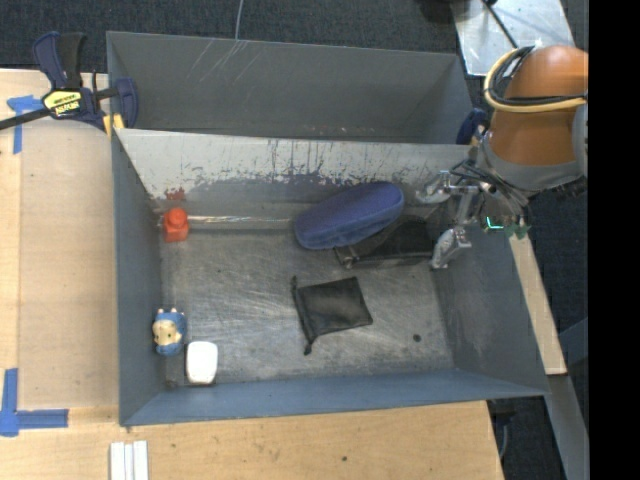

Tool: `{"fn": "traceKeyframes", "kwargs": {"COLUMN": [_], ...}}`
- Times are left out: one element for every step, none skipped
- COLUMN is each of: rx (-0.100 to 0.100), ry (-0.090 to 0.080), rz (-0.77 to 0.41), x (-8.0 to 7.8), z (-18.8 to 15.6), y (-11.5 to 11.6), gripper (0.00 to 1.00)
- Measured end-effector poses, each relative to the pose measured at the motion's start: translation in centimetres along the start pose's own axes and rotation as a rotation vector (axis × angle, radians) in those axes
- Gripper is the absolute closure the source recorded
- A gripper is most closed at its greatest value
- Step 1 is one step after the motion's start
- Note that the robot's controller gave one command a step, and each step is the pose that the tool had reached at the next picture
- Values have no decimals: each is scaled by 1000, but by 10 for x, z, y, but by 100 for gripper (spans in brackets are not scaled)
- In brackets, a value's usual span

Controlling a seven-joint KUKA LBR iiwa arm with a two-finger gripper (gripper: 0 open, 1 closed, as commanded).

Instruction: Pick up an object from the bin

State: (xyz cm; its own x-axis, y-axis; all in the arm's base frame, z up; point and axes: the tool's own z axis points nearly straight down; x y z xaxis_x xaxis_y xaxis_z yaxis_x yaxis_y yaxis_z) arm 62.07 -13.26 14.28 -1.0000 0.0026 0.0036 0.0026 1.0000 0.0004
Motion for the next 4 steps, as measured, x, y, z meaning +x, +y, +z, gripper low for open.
{"fn": "traceKeyframes", "kwargs": {"rx": [3,1,0,3], "ry": [-16,-10,-9,-9], "rz": [75,174,218,158], "x": [-2,-6,-6,-3], "z": [51,42,31,54], "y": [6,8,31,36], "gripper": [0,0,0,0]}}
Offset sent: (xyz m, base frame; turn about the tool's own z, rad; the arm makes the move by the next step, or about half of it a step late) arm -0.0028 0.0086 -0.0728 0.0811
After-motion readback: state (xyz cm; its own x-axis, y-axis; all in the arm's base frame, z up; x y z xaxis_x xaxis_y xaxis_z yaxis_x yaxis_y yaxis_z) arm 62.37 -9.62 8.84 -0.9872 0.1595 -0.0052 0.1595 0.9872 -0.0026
